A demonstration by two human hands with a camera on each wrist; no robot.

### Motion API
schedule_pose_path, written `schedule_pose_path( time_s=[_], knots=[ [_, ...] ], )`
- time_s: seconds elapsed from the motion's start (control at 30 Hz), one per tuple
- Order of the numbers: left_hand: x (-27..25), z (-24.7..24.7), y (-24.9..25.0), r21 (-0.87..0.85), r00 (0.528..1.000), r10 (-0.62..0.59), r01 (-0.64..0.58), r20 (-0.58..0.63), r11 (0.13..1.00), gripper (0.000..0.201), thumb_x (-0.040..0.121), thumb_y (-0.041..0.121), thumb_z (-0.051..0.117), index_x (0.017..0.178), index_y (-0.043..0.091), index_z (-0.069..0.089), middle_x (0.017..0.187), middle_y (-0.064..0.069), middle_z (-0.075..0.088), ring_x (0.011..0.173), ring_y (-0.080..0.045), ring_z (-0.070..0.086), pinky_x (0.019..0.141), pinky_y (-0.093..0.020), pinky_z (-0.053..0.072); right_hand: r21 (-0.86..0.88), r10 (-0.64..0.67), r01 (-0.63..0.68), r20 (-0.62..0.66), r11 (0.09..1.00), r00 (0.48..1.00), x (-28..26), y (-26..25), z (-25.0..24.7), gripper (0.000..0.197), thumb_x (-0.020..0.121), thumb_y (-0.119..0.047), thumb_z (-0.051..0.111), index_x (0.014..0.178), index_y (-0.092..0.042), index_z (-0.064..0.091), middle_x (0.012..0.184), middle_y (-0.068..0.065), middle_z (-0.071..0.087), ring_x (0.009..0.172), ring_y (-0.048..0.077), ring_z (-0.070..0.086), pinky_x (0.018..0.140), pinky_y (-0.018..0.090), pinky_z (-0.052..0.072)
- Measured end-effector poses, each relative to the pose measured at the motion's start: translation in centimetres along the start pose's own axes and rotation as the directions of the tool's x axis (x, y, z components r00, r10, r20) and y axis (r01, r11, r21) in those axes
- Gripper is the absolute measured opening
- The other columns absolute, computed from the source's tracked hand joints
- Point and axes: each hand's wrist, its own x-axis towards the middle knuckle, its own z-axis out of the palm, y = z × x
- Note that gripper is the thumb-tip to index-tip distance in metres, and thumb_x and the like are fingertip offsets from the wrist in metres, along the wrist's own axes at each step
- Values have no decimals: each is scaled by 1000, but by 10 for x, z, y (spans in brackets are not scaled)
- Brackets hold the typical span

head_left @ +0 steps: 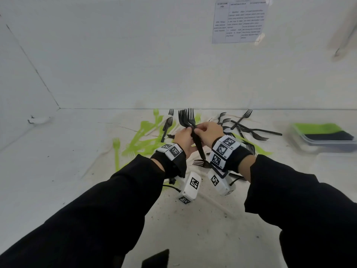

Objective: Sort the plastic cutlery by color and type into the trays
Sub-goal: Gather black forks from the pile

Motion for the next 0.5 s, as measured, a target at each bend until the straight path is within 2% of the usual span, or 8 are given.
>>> schedule_pose_path(
  time_s=[0.07,0.17,0.23,0.27,0.33,0.4,0.43,0.5],
  knots=[
    [-3,4,-2,7,999,-21,21,29,1000,33,103,18,28,122,3,50,89,-7,62,76,-19,58,64,-37,49,24,-7,8,-39,1000,999,-2,4,-1,25,88,-18,59,110,-8,64,107,10,68,103,22,60,92,27,43],
    [-4,7,-6,28,999,-19,18,46,999,35,103,17,31,127,0,49,100,-10,61,79,-19,58,64,-38,49,24,-57,56,36,998,998,-5,10,-7,23,89,-16,58,110,-11,66,108,9,67,91,16,58,85,27,47],
    [-3,9,-9,40,1000,-14,13,21,999,29,102,15,33,119,1,52,100,-11,61,77,-20,58,63,-39,49,58,-56,47,164,997,985,-5,14,-18,25,90,-14,56,113,-15,65,103,6,66,78,11,55,70,22,48],
    [-2,10,-10,51,1000,-12,12,11,999,23,102,15,34,108,5,55,94,-10,62,76,-20,59,64,-39,50,68,-37,23,219,997,975,-3,17,-26,25,90,-15,55,114,-17,64,97,3,64,72,9,54,64,21,47],
    [0,14,-12,84,1000,-11,11,-3,996,20,101,16,39,89,11,54,82,-3,61,72,-18,59,65,-38,50,60,10,-25,248,998,969,-1,27,-46,17,90,-16,56,106,-17,63,89,0,60,64,8,53,59,21,47],
    [0,17,-13,104,1000,-16,17,-8,994,21,100,18,42,82,13,53,79,0,58,68,-17,57,65,-36,48,-75,51,-33,259,997,964,2,42,-70,7,87,-15,62,93,-18,60,87,0,59,62,8,53,56,20,46],
    [0,18,-13,108,1000,-26,27,-5,994,21,99,18,43,82,14,53,79,1,58,68,-17,56,65,-36,48,-215,99,-32,308,976,946,2,50,-81,8,85,-16,65,91,-18,61,89,0,60,65,9,54,57,18,45],
    [0,21,-14,111,999,-53,54,-13,992,17,98,19,46,84,15,54,80,1,58,67,-17,55,64,-35,47,-568,273,25,434,823,858,0,67,-98,23,82,-22,69,104,-18,63,105,1,63,86,15,60,72,21,48]
  ],
)
